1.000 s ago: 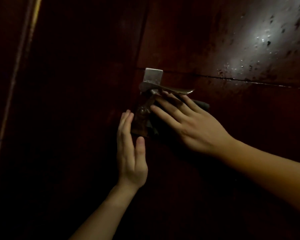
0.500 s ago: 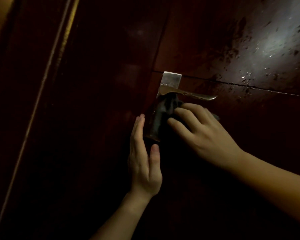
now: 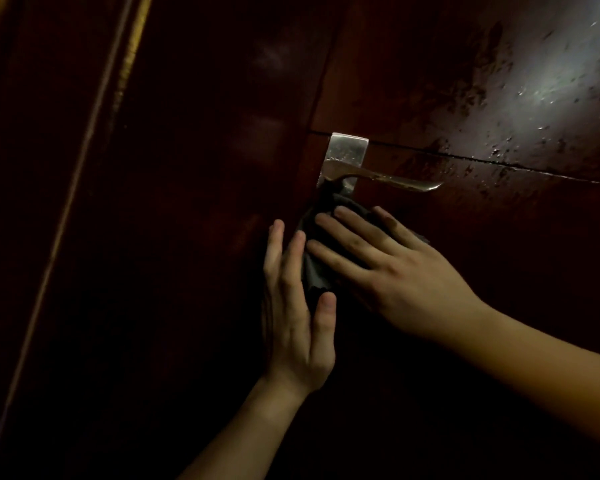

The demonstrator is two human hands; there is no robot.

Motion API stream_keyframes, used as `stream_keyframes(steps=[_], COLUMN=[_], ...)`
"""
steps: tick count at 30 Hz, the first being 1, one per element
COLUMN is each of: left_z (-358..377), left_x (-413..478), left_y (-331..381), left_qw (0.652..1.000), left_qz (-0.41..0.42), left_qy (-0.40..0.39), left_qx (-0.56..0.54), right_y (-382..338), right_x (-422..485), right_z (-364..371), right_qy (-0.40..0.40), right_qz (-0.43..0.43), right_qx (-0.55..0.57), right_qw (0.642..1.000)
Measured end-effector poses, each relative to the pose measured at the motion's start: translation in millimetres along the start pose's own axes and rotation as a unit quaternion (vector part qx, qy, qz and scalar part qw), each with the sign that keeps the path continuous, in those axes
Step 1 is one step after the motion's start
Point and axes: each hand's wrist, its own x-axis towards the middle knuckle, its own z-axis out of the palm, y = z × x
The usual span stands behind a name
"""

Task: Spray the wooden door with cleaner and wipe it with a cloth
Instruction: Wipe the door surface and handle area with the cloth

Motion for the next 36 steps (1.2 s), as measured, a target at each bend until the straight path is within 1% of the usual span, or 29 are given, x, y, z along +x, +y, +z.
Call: stream_keyframes(steps=[7, 9, 12, 15, 18, 21, 24, 25, 27, 30, 32, 34, 36], left_z=[1, 1, 0, 2, 8, 19, 28, 29, 29, 29, 29, 28, 27], left_x=[-3, -4, -4, -1, 8, 24, 35, 35, 33, 31, 31, 31, 32], left_y=[1, -1, 1, 5, 8, 12, 13, 13, 11, 9, 10, 11, 11], left_qw=[1.000, 1.000, 1.000, 0.996, 0.983, 0.973, 0.964, 0.959, 0.949, 0.945, 0.944, 0.944, 0.944], left_qz=[-0.004, 0.000, -0.002, 0.003, 0.025, -0.011, -0.049, -0.049, -0.037, -0.026, -0.022, -0.019, -0.019], left_qy=[-0.003, 0.000, -0.004, -0.025, -0.061, -0.081, -0.073, -0.072, -0.073, -0.072, -0.071, -0.074, -0.077], left_qx=[0.000, 0.006, 0.024, 0.083, 0.169, 0.217, 0.249, 0.271, 0.305, 0.318, 0.322, 0.321, 0.319], right_y=[-13, -14, -12, 0, 23, 51, 82, 92, 106, 117, 122, 127, 133], right_x=[36, 30, 9, -11, -23, -16, 12, 22, 40, 52, 56, 58, 59], right_z=[-5, -2, 2, 2, -4, -11, -18, -20, -23, -25, -28, -34, -44], right_qy=[0.013, 0.011, 0.004, -0.001, 0.002, 0.016, 0.033, 0.028, 0.017, 0.005, -0.009, -0.032, -0.024], right_qz=[0.047, 0.058, 0.048, 0.056, 0.102, 0.125, 0.151, 0.139, 0.084, -0.002, -0.080, -0.139, -0.157], right_qx=[-0.006, 0.000, 0.002, -0.014, -0.042, -0.061, -0.068, -0.077, -0.099, -0.101, -0.112, -0.089, -0.026], right_qw=[0.999, 0.998, 0.999, 0.998, 0.994, 0.990, 0.986, 0.987, 0.991, 0.995, 0.990, 0.986, 0.987])
